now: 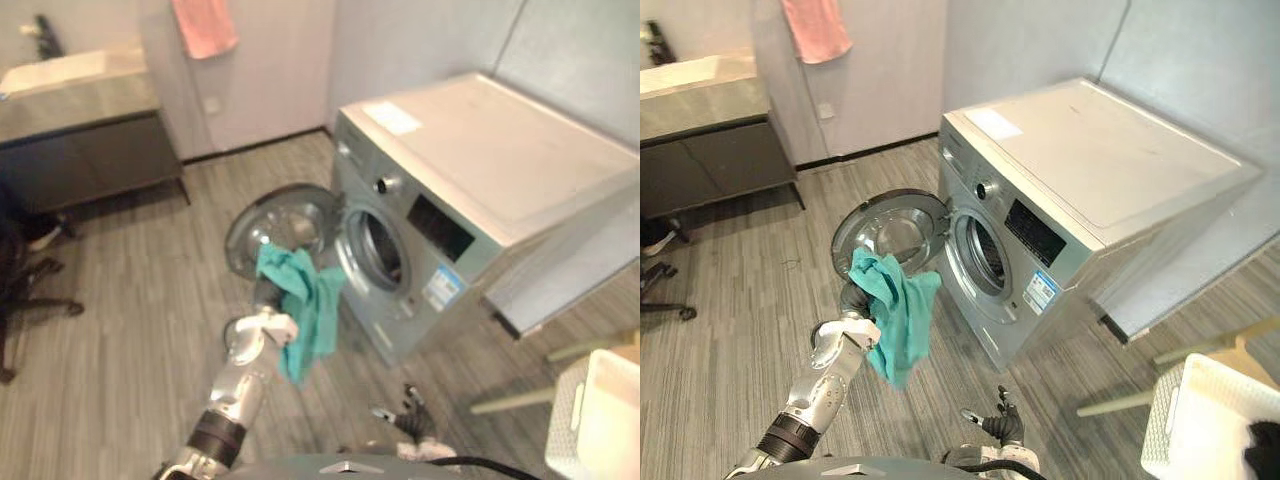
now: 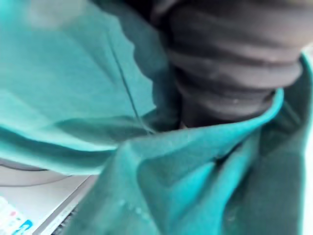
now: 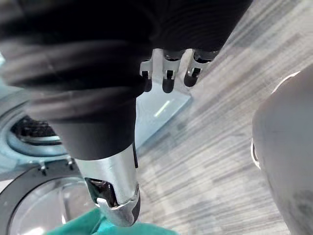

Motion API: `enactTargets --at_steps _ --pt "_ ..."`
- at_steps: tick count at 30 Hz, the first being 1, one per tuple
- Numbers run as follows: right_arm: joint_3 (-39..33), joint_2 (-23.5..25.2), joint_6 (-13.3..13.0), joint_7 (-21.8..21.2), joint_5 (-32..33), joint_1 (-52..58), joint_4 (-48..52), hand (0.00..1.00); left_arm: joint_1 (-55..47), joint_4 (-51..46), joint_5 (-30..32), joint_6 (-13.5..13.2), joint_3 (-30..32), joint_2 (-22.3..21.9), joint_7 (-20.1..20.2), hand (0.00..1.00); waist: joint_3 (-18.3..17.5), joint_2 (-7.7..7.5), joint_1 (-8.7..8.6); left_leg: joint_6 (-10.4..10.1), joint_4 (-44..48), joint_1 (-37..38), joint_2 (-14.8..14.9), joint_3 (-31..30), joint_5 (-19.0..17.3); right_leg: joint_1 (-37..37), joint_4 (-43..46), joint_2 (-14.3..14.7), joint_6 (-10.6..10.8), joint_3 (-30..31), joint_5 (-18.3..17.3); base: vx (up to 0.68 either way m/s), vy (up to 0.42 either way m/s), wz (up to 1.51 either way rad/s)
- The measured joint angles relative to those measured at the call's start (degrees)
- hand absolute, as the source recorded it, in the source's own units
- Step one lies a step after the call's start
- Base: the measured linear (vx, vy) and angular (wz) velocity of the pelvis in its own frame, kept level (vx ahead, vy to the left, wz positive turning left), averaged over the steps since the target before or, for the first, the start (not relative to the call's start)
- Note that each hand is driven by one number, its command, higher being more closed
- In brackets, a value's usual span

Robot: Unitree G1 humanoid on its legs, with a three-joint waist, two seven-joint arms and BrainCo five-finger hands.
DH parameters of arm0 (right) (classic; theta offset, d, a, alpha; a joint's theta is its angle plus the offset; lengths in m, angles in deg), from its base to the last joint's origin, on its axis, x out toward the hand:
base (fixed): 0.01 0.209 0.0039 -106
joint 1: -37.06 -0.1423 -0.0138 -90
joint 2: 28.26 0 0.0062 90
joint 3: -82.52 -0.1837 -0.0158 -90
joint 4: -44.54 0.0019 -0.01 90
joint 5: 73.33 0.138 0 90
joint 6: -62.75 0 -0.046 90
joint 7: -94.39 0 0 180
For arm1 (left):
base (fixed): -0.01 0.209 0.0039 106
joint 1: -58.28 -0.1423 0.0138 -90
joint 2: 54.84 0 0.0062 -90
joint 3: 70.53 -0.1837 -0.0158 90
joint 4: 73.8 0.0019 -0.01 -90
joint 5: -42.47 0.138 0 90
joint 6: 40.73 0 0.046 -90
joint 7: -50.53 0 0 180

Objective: Pick up the laundry basket with both hands and put the clothes into the washing machine.

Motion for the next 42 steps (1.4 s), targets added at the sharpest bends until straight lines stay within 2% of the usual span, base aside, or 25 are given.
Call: enactTargets --at_steps 2,4,5,6,7,8,10,12,16,18,21,22,23,25,26,27,28,29,31,33,35,38,40,41,42 --pt "0.7 -0.6 -0.1 0.0 -1.2 -2.3 -3.6 0.00 -0.3 1.5 0.1 0.2 -0.5 0.0 0.0 1.00 0.2 -0.47 0.72 -3.4 -15.3 -1.9 -3.6 -7.2 -0.7 0.1 -1.9 -1.0 2.4 4.2 2.0 0.26 0.194 -1.28" --pt "0.9 -1.3 -0.6 0.0 -1.3 -4.7 -7.6 0.00 -0.9 1.9 0.2 0.2 -0.7 0.4 0.1 1.00 0.5 -0.70 0.65 -7.8 -33.7 -3.3 -8.0 -16.6 3.3 0.7 -3.6 -3.1 5.2 9.2 3.7 0.33 0.304 -1.21" --pt "0.7 -1.4 -0.7 0.1 -1.3 -5.3 -8.7 0.00 -0.9 2.1 0.2 0.2 -0.7 0.4 0.1 1.00 0.6 -0.55 0.51 -8.2 -38.6 -3.0 -9.3 -18.7 5.7 1.1 -4.4 -3.4 6.1 10.3 4.2 0.35 0.377 -1.04" --pt "0.8 -2.3 -0.9 0.0 -1.7 -6.1 -9.8 0.00 -0.9 2.5 0.2 0.2 -0.8 0.4 0.2 1.00 0.9 0.86 0.36 -7.9 -47.2 -1.8 -11.1 -22.4 13.0 2.5 -6.0 -3.5 8.0 12.0 5.0 0.35 0.421 -1.14" --pt "0.9 -4.1 -1.0 0.0 -2.8 -6.2 -9.4 0.00 -0.9 2.9 0.2 0.0 -0.8 -0.1 0.3 1.00 1.3 4.37 0.80 -6.0 -48.9 -1.4 -11.1 -24.9 22.6 3.6 -7.2 -2.2 11.1 14.6 4.6 0.35 0.467 -1.02" --pt "0.8 -3.8 -1.3 0.1 -3.1 -7.7 -10.8 0.00 -0.7 4.0 0.2 0.0 -0.5 1.0 0.8 1.00 1.4 3.20 -0.08 -7.3 -46.9 -1.2 -11.9 -23.6 19.4 4.3 -7.5 -3.8 12.8 15.9 4.0 0.30 0.472 -0.66" --pt "1.7 -2.2 -0.8 -0.2 -5.1 -8.5 -12.0 0.00 -0.2 5.3 0.2 0.2 1.6 2.6 0.6 1.00 2.6 0.41 0.28 -6.1 -44.7 -1.4 -15.9 -22.0 15.2 1.6 -5.5 -7.0 12.7 18.4 3.4 0.21 0.399 -0.29" --pt "1.9 -2.3 -0.8 -0.2 -5.9 -9.0 -13.4 0.00 -0.5 5.3 0.1 0.2 1.2 3.8 0.8 1.00 2.1 -1.00 0.80 -4.9 -42.7 -1.4 -17.8 -18.8 11.5 -0.1 -4.7 -9.8 12.7 21.3 3.9 0.16 0.283 -0.59" --pt "2.4 -3.4 -0.5 -0.4 -7.4 -11.6 -15.7 0.00 -1.1 5.3 0.1 0.2 1.2 4.4 1.2 1.00 2.1 0.18 0.52 -3.6 -41.4 -0.6 -19.0 -11.6 7.0 -5.4 -3.3 -12.3 11.5 25.7 7.1 0.12 0.218 -0.90" --pt "2.4 -3.8 -0.6 -0.4 -7.4 -12.7 -17.0 0.00 -0.8 5.2 0.1 0.5 1.2 3.9 1.5 1.00 1.5 1.09 0.34 -3.6 -42.5 0.4 -18.3 -7.6 6.3 -8.0 -2.8 -12.4 8.7 18.8 10.3 0.16 0.160 -0.99" --pt "1.9 -4.0 -0.9 -0.4 -7.4 -13.3 -17.6 0.00 -0.3 5.0 0.1 0.8 0.7 3.7 2.4 1.00 1.4 1.27 -0.87 -3.1 -45.0 3.5 -18.6 -5.1 6.8 -8.2 -0.5 -14.1 7.3 8.4 11.5 0.22 0.093 -0.50" --pt "1.8 -4.2 -0.9 -0.4 -7.6 -13.6 -17.8 0.00 -0.3 4.3 0.1 0.9 0.4 3.7 2.4 1.00 1.4 1.45 -1.12 -3.0 -45.2 4.2 -18.2 -5.0 6.8 -9.2 1.2 -14.2 7.2 8.4 11.8 0.15 0.002 -0.36" --pt "1.2 -4.7 -0.9 -0.4 -7.8 -14.4 -18.4 0.00 -0.1 3.5 -0.1 0.8 0.4 3.6 2.4 1.00 2.0 2.85 -0.98 -2.9 -45.1 4.7 -16.6 -4.8 6.6 -11.4 3.4 -13.5 6.5 8.5 11.0 0.16 -0.036 -0.43" --pt "0.9 -4.6 -0.8 -0.4 -7.7 -14.9 -18.4 0.00 1.3 4.1 -0.5 0.8 0.7 3.6 2.3 1.00 2.3 3.40 -0.95 -3.8 -44.0 5.3 -14.1 -4.0 6.2 -13.3 0.2 -10.5 6.2 8.0 9.9 0.14 -0.104 -0.43" --pt "0.9 -4.6 -0.8 -0.3 -7.7 -14.9 -18.4 0.00 1.6 4.7 -0.5 0.8 0.8 3.6 2.2 1.00 2.4 3.39 -0.86 -4.5 -43.2 5.7 -13.6 -3.4 5.6 -13.7 -1.0 -10.1 5.6 7.8 10.6 0.15 -0.200 -0.40" --pt "1.2 -4.4 -0.8 -0.3 -7.6 -15.1 -18.4 0.00 2.7 6.6 -0.5 0.7 0.9 3.6 2.1 1.00 2.4 2.00 -0.92 -6.3 -40.9 6.7 -12.7 -2.8 4.2 -14.2 -3.9 -9.8 4.4 7.1 14.6 0.19 -0.243 -0.49" --pt "2.0 -4.9 -0.7 -0.2 -7.6 -15.6 -18.2 0.00 3.6 9.3 -0.6 0.7 1.4 2.2 1.2 1.00 3.0 3.73 -0.60 -7.7 -38.7 7.2 -10.6 -2.4 3.0 -13.3 -3.2 -8.1 7.6 7.1 14.9 0.17 -0.209 -0.57" --pt "2.4 -5.5 -0.7 -0.2 -7.6 -15.7 -18.1 0.00 3.9 10.2 -0.6 0.7 1.6 1.5 0.6 1.00 3.1 4.50 -0.42 -7.9 -38.4 7.4 -9.8 -1.8 3.0 -13.6 -2.8 -7.4 7.3 7.2 14.8 0.16 -0.194 -0.63" --pt "2.6 -7.0 -0.4 -0.1 -6.2 -15.4 -15.9 0.00 6.4 13.3 -0.7 0.7 1.1 -0.2 -1.2 1.00 3.7 5.79 -0.99 -8.9 -38.9 9.1 -8.4 -1.4 3.5 -14.1 0.4 -6.3 7.4 7.3 11.8 0.13 -0.168 -0.33" --pt "3.2 -6.9 -0.4 -0.1 -5.4 -14.8 -14.9 0.00 7.9 14.4 -1.3 0.5 1.6 -0.7 -1.9 1.00 4.2 4.85 -1.30 -9.3 -38.5 10.3 -7.6 -1.5 3.5 -14.6 4.8 -6.5 7.3 7.3 8.6 0.05 -0.142 0.03" --pt "4.1 -6.5 -1.0 -0.2 -5.2 -12.5 -11.4 0.00 8.6 14.5 -1.8 -0.9 3.5 -1.1 -3.4 1.00 4.3 3.53 -1.21 -12.5 -36.5 10.7 -5.4 -2.3 1.2 -16.7 13.4 -6.9 7.4 6.7 2.5 0.03 -0.223 0.17" --pt "6.0 -6.0 -2.4 -0.4 -4.9 -10.6 -9.2 0.00 6.8 15.5 -4.5 -2.1 7.5 -0.8 -4.7 1.00 5.4 1.26 -0.83 -9.9 -29.9 9.6 -0.7 -5.7 1.3 -14.4 18.6 -5.9 5.8 3.3 -3.6 0.08 -0.278 0.38" --pt "6.6 -6.4 -2.9 -0.4 -4.8 -10.1 -9.3 0.00 4.8 15.4 -5.8 -2.7 8.3 -0.5 -5.6 1.00 5.8 1.47 -0.71 -5.4 -21.0 6.2 3.8 -9.7 4.4 -10.6 17.5 -3.9 4.5 0.9 -4.7 0.18 -0.312 0.30" --pt "7.8 -6.7 -2.9 -0.4 -4.6 -10.0 -9.3 0.00 4.4 15.4 -6.2 -2.9 8.1 -0.5 -5.9 1.00 6.5 0.62 -0.35 -3.9 -15.9 3.8 6.1 -11.2 7.9 -8.1 16.3 -3.0 3.7 0.4 -5.1 0.16 -0.224 0.26" --pt "8.8 -6.9 -2.9 -0.4 -4.5 -10.0 -9.3 0.00 4.8 15.3 -6.2 -3.0 7.4 -0.3 -6.1 1.00 7.1 -0.09 0.23 -5.0 -10.7 0.9 7.0 -11.9 7.0 -6.5 14.9 -3.1 3.4 -0.1 -5.4 0.16 -0.226 0.26"
